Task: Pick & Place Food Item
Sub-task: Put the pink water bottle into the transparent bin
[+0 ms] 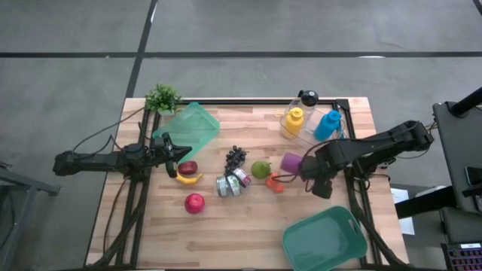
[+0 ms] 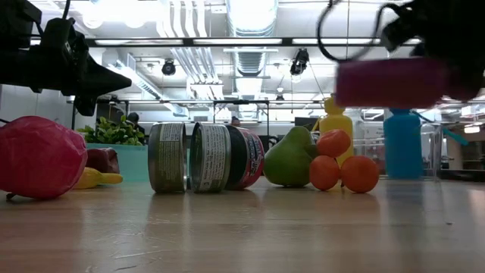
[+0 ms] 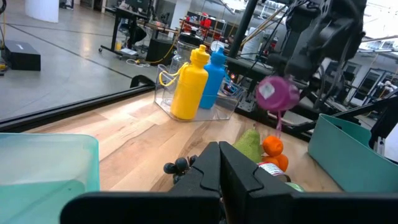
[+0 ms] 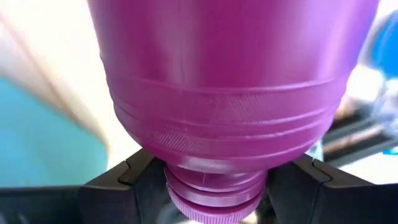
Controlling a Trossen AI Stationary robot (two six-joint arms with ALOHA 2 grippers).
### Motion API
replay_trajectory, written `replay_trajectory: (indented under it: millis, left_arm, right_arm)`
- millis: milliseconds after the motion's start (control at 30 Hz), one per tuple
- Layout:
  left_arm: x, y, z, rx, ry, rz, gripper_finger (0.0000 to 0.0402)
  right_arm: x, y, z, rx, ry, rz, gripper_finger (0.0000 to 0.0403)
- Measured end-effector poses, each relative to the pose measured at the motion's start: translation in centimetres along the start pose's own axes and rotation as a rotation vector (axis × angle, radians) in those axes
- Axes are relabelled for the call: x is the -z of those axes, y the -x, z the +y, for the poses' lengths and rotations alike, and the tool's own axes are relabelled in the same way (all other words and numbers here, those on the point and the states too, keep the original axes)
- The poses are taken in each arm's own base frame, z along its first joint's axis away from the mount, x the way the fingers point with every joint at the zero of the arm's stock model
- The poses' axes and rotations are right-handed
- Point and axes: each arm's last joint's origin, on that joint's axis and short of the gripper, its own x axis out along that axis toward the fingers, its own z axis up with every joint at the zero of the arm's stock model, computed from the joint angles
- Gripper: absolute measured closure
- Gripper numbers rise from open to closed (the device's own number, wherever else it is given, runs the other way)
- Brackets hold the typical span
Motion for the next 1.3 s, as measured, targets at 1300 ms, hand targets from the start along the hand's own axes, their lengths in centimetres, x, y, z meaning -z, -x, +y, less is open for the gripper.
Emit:
replay_trajectory:
  millis: [1300]
  left_arm:
    - [0.0,0.0,0.0,0.000,0.000,0.000,0.0400]
  right_arm:
    - [-2.1,0.5,1.0,-0.264,-0.123,-0.574,0.0187]
